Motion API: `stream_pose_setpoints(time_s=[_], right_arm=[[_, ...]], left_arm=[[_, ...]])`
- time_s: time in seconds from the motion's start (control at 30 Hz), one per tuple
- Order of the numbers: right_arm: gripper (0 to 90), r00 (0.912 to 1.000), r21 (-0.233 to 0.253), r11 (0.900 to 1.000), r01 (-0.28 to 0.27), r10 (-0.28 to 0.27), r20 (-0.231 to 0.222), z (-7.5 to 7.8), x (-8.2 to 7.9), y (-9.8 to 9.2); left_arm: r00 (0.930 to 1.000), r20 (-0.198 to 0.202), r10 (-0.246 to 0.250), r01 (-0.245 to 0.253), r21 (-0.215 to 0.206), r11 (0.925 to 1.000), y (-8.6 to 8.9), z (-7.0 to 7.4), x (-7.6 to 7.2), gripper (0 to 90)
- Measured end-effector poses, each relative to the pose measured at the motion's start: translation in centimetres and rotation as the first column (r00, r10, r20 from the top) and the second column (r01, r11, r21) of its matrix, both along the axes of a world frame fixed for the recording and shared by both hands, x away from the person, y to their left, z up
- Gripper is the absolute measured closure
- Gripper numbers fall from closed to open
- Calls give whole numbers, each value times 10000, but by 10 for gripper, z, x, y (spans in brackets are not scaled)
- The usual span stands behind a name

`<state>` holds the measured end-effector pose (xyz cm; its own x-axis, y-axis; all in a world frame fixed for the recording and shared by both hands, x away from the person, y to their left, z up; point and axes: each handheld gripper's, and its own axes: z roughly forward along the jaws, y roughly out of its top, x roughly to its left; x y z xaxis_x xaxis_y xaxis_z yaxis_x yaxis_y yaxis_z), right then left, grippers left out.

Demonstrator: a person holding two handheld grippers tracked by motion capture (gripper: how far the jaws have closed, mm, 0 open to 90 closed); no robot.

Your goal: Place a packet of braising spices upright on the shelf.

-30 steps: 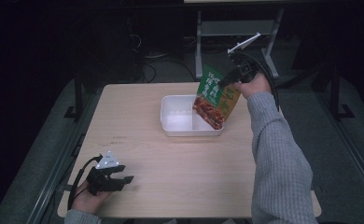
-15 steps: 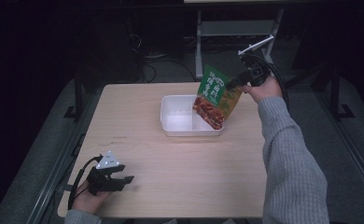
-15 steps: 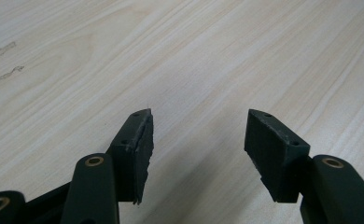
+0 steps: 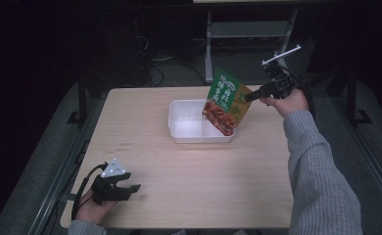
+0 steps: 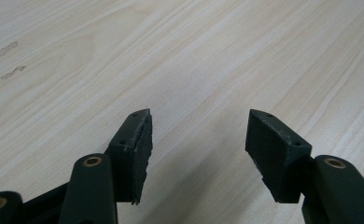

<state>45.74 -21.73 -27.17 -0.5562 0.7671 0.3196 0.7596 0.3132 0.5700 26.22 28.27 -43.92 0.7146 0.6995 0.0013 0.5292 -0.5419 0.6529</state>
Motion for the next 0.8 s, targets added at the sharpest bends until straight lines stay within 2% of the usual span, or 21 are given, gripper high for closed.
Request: stream_pose_setpoints(time_s=[0.5,0.8], right_arm=[[547,9992,449,9984,-345,337,205,-7,-29,-16],[536,9989,598,9973,-421,407,239,-17,-42,-26]], left_arm=[[10000,27,23,-23,91,10000,0,0,0,383],[10000,8,22,-22,109,9999,-1,-1,0,378]])
